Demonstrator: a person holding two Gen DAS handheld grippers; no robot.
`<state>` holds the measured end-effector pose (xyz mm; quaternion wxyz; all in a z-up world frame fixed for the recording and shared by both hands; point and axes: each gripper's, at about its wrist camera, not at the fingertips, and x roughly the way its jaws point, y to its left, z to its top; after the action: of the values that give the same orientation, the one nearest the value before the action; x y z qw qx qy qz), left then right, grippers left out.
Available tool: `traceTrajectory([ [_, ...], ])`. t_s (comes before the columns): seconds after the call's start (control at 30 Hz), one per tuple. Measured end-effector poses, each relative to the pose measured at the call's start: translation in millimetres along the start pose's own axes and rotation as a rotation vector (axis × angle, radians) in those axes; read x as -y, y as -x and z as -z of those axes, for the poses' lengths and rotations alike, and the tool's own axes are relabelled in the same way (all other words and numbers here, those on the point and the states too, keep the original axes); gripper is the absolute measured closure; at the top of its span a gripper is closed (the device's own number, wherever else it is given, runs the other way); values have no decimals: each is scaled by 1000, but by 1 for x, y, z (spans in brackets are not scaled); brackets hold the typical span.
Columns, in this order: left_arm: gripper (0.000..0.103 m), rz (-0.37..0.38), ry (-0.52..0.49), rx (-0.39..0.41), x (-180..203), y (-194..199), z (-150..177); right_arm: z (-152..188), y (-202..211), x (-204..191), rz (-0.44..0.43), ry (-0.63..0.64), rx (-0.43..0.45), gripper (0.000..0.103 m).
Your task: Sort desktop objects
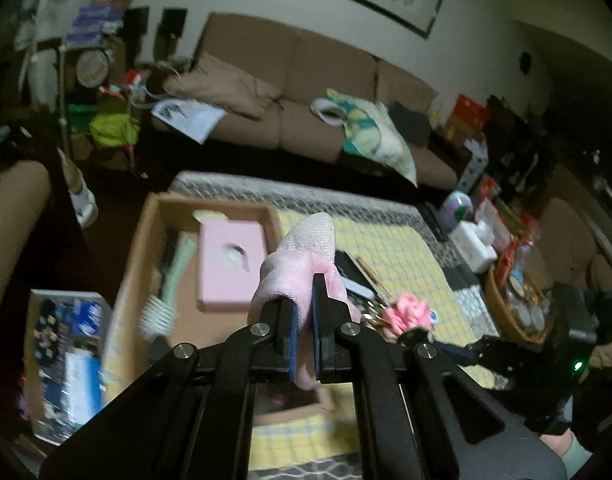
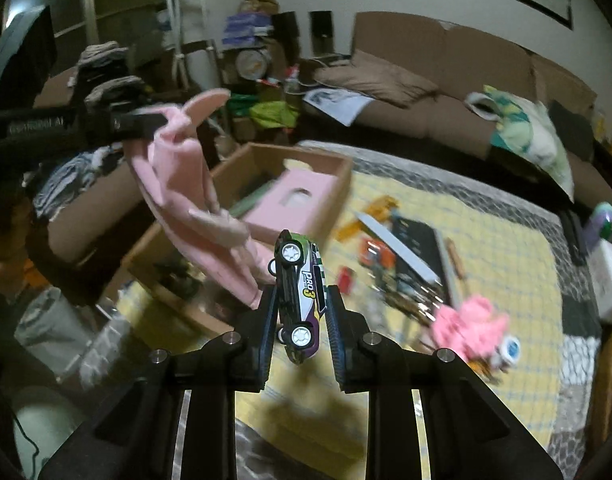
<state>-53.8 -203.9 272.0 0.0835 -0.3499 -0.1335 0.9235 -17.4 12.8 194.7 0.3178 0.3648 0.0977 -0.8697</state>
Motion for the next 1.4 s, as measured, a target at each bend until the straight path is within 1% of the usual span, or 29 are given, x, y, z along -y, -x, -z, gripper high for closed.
traceTrajectory([
  [0.1, 98, -29, -8, 39, -18, 19, -20, -18, -14, -24, -26, 15, -1, 79],
  [0.17, 98, -58, -25, 48, -30, 22, -32, -28, -27, -37, -45, 18, -8, 79],
  [0.3, 98, -92, -12, -1, -53, -1, -40, -41, -61, -53, -81, 13, -46, 79],
  [0.37, 98, -93, 4, -18, -62, -15, -38, -46, -80, -58, -88, 9, -70, 79],
  [0.4, 98, -87, 16, -25, -66, -21, -35, -46, -89, -60, -88, 11, -81, 79],
  [0.5, 98, -33, 82, -62, -78, -47, -32, -47, -122, -60, -59, 23, -129, 79],
  [0.57, 98, 2, 95, -71, -75, -57, -30, -45, -141, -55, -36, 23, -157, 79],
  [0.7, 98, 75, 120, -72, -72, -68, -27, -42, -165, -43, -9, 18, -181, 79],
  [0.77, 98, 82, 138, -81, -77, -74, -25, -40, -172, -40, 4, 29, -187, 79],
  [0.87, 98, 64, 180, -116, -94, -90, -12, -38, -181, -37, 15, 37, -196, 79],
  [0.93, 98, 39, 215, -162, -111, -103, 2, -37, -187, -36, 14, 38, -204, 79],
  [1.0, 98, 40, 243, -204, -122, -112, 16, -36, -192, -37, 19, 48, -209, 79],
  [1.03, 98, 36, 250, -235, -128, -118, 26, -36, -195, -39, 19, 55, -213, 79],
  [1.1, 98, 24, 244, -269, -131, -126, 37, -34, -201, -42, 22, 68, -220, 79],
  [1.17, 96, 34, 236, -296, -131, -131, 46, -32, -205, -43, 24, 76, -230, 79],
  [1.2, 93, 39, 236, -301, -129, -133, 47, -32, -207, -43, 27, 77, -237, 79],
  [1.23, 84, 37, 235, -300, -128, -132, 49, -31, -208, -42, 32, 76, -239, 79],
  [1.27, 68, 31, 232, -296, -127, -131, 49, -30, -207, -42, 37, 73, -235, 78],
  [1.3, 59, 24, 231, -292, -127, -129, 49, -30, -204, -40, 37, 67, -231, 76],
  [1.33, 47, 22, 235, -285, -126, -126, 48, -30, -200, -37, 30, 55, -223, 71],
  [1.37, 43, 31, 236, -282, -126, -124, 47, -30, -195, -35, 29, 49, -218, 67],
  [1.4, 43, 42, 239, -280, -126, -121, 47, -31, -190, -33, 28, 44, -209, 67],
])
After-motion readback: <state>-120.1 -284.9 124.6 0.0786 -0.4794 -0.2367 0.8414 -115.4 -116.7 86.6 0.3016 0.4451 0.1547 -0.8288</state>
